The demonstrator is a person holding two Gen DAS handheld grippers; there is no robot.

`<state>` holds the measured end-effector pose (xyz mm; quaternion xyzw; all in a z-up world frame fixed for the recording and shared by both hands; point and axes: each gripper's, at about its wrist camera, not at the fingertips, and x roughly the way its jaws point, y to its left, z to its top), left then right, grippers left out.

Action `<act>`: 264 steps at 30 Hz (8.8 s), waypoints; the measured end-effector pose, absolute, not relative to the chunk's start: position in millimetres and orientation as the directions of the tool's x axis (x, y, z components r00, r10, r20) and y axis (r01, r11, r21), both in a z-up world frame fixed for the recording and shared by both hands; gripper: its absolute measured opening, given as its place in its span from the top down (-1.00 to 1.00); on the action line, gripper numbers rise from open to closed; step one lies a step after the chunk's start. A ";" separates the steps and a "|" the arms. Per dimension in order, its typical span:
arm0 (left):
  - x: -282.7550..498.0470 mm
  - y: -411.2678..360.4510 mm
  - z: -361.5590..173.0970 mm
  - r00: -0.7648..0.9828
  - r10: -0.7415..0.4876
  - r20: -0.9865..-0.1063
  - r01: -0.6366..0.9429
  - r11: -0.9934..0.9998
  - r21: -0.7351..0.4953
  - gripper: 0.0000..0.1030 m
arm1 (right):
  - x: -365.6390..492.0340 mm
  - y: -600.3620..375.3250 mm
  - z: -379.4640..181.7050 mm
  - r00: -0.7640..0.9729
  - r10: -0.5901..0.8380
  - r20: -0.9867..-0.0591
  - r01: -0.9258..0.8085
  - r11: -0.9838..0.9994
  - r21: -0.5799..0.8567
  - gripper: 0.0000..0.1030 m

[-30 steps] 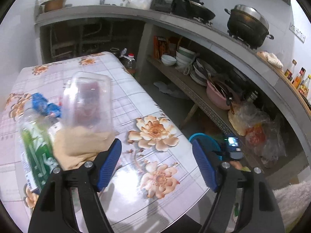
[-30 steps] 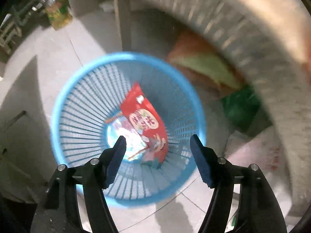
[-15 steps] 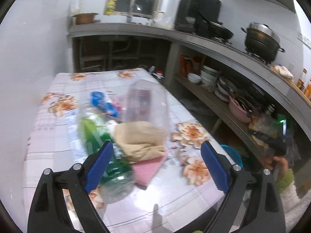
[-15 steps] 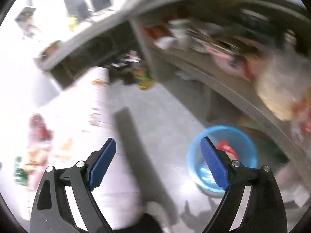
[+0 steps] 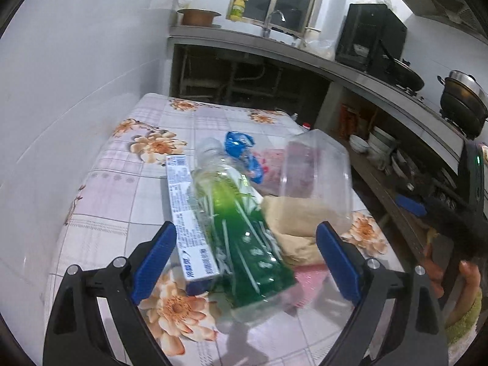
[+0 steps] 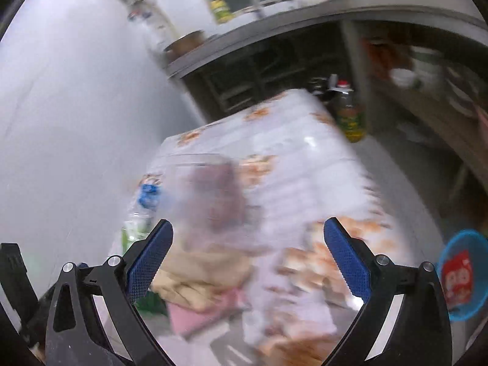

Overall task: Collect trash
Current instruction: 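Grasp the clear plastic food box with the right gripper and lift it, then grasp the tan paper with the left gripper while the right gripper holds the box, then carry the tan paper and box to the wastebasket and release the paper with the left gripper, then drop the clear box into the wastebasket with the right gripper and return to the table, then grasp the red can with the right gripper and lift it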

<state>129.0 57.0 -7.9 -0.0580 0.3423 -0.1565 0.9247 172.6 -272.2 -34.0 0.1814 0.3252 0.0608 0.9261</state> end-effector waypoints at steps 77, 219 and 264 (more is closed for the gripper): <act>198.5 -83.3 -63.2 0.401 -0.182 -0.898 0.642 0.755 0.133 -0.05 | 123.0 -336.8 -61.5 0.756 0.334 -0.563 0.072 0.812 0.579 -0.47; 181.9 -13.9 37.2 0.564 -0.526 -0.636 0.501 0.831 -0.243 -0.53 | 249.7 -310.5 -32.6 0.516 0.334 -0.789 0.127 0.881 0.456 -0.69; 144.2 37.2 28.4 0.569 -0.642 -0.515 0.541 0.763 -0.354 -0.53 | 266.7 -274.6 -63.8 0.602 0.192 -0.775 -0.018 0.974 0.227 -0.23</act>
